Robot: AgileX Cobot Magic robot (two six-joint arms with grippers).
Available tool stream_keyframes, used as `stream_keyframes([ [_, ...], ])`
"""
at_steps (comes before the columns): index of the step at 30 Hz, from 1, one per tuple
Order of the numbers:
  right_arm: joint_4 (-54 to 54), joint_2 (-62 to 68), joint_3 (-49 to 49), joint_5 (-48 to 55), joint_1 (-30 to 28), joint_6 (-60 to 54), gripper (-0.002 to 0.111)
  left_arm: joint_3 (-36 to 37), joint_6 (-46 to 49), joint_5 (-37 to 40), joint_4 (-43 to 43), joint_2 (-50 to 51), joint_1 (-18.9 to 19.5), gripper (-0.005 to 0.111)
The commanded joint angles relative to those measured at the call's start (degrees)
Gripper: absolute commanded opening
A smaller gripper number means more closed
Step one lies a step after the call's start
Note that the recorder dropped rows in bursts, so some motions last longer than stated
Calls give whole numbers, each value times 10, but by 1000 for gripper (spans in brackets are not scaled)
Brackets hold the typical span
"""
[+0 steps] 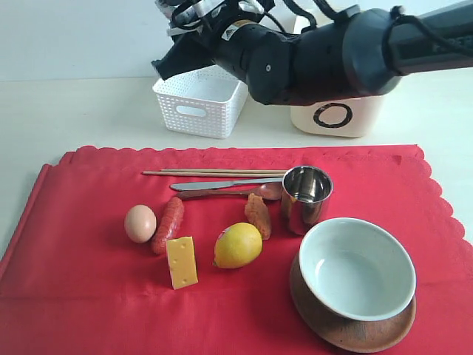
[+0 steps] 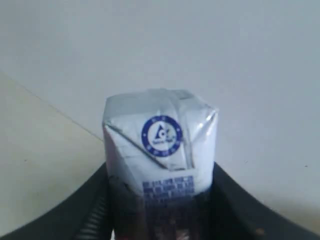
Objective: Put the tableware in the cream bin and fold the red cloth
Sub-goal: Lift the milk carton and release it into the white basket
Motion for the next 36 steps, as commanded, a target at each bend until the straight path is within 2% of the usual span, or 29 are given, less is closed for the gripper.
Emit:
stream_keyframes([
  [1,2,48,-56,19,-24,85,0,2,-3,0,0,-4,-3,1],
  [10,2,101,-89,22,-59,224,0,2,-1,0,0,-4,-3,1],
  [18,-34,102,-89,21,-58,223,2,2,-1,0,0,-4,-3,1],
  [20,-50,102,-89,21,-58,223,10,2,-2,0,0,-4,-3,1],
  [26,-49,102,-89,8,-58,234,45,2,-2,0,0,-4,-3,1],
  [32,-47,102,-89,-15,-58,236,55,2,-1,0,0,-4,-3,1],
  [36,-46,102,-89,-26,-58,236,67,2,-1,0,0,-4,-3,1],
])
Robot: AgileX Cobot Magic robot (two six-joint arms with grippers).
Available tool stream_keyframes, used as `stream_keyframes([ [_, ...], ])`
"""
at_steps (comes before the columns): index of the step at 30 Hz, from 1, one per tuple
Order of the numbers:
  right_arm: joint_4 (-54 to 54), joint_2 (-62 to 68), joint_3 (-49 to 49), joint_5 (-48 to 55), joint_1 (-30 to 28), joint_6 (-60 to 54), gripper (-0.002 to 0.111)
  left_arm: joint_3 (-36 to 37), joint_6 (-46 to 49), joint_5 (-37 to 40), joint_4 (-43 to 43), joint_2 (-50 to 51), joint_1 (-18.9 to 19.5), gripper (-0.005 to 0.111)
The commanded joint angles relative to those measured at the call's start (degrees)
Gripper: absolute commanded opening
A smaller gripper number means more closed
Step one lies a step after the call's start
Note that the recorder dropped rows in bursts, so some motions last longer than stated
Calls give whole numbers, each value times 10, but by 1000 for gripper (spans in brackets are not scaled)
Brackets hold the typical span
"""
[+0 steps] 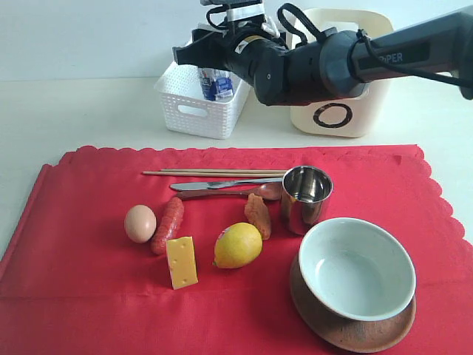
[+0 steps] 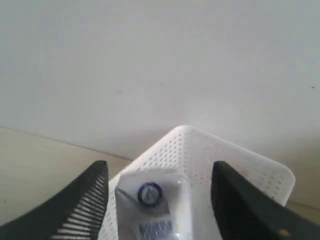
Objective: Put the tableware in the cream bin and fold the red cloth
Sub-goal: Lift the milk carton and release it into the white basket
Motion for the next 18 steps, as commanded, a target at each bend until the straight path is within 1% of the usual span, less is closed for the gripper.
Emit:
stream_keyframes([
  [1,-4,-4,-5,-26,0,2,71,2,-1,0,0,-4,-3,1],
  [3,-4,-4,-5,-25,0,2,75,2,-1,0,0,-4,-3,1],
  [7,-4,-7,-5,7,0,2,75,2,-1,0,0,-4,-3,1],
  [10,-4,-21,-5,68,-1,-23,75,2,-1,0,0,-4,-3,1],
  [13,-1,-45,-5,127,-1,-78,75,2,-1,0,0,-4,-3,1],
  [18,-4,-93,-5,243,-1,-136,72,2,-1,0,0,-4,-3,1],
])
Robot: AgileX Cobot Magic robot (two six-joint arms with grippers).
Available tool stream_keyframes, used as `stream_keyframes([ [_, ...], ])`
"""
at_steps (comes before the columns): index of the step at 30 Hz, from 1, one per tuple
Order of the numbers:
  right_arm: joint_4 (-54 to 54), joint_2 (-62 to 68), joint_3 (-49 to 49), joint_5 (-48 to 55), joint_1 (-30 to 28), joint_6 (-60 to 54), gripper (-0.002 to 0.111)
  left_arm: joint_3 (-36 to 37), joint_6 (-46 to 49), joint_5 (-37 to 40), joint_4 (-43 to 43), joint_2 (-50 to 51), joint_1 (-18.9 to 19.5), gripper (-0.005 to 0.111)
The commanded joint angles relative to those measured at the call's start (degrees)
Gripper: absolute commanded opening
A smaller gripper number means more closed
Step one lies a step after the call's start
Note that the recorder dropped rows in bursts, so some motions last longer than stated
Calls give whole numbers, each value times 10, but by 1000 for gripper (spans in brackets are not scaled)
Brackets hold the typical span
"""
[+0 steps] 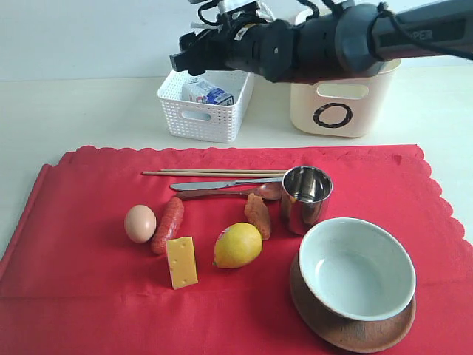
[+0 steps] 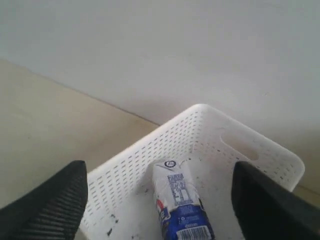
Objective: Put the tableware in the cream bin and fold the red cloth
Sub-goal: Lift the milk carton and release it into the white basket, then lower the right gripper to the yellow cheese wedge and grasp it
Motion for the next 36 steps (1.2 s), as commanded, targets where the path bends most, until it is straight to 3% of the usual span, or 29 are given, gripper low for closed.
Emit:
stream_keyframes([
  [1,-4,-50,-5,100,-1,-51,72,2,-1,0,0,-4,-3,1],
  [14,-58,-161,-5,444,0,-105,70,2,-1,0,0,-4,-3,1],
  [21,95,-163,11,586,0,-312,70,2,-1,0,0,-4,-3,1],
  [27,223,-163,43,664,0,-496,70,2,-2,0,0,-4,-3,1],
  [36,237,-153,95,658,31,-606,70,2,-1,0,0,-4,-3,1],
])
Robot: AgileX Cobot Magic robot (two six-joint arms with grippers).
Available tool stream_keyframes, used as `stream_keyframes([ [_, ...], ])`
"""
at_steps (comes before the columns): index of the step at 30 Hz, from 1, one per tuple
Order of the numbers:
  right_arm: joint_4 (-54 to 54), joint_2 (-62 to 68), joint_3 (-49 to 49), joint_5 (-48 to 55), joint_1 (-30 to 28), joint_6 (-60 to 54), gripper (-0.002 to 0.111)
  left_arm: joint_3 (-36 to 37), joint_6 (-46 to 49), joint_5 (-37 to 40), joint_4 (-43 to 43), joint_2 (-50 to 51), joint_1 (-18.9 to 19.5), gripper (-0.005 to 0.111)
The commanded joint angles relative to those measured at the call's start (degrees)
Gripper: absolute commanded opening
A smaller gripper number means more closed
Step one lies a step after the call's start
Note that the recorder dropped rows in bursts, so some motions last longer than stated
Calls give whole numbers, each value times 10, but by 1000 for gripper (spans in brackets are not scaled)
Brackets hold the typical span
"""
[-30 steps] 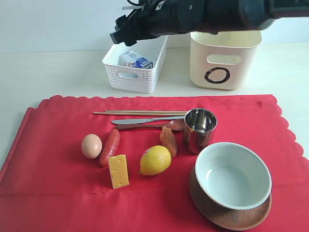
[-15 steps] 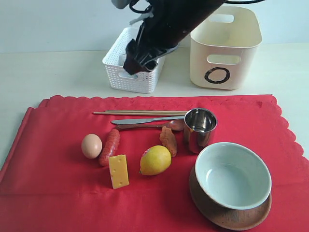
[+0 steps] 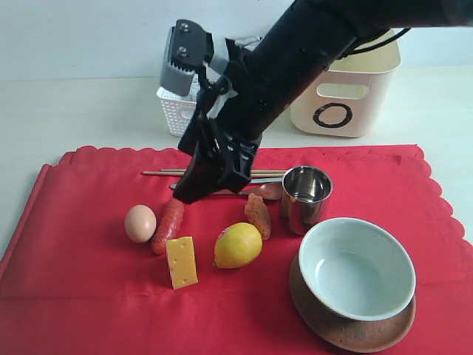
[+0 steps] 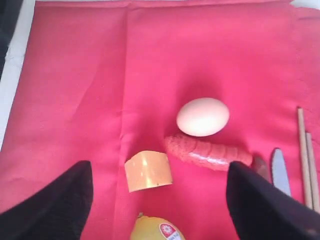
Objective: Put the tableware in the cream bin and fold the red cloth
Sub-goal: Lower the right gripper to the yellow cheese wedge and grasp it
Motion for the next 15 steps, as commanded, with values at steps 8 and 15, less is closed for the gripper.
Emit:
stream_keyframes([
  [8,-34,62,17,-27,77,-75,70,2,-2,0,0,-4,-3,1],
  [15,-55,116,17,-101,98,-72,70,2,-2,0,0,-4,-3,1],
])
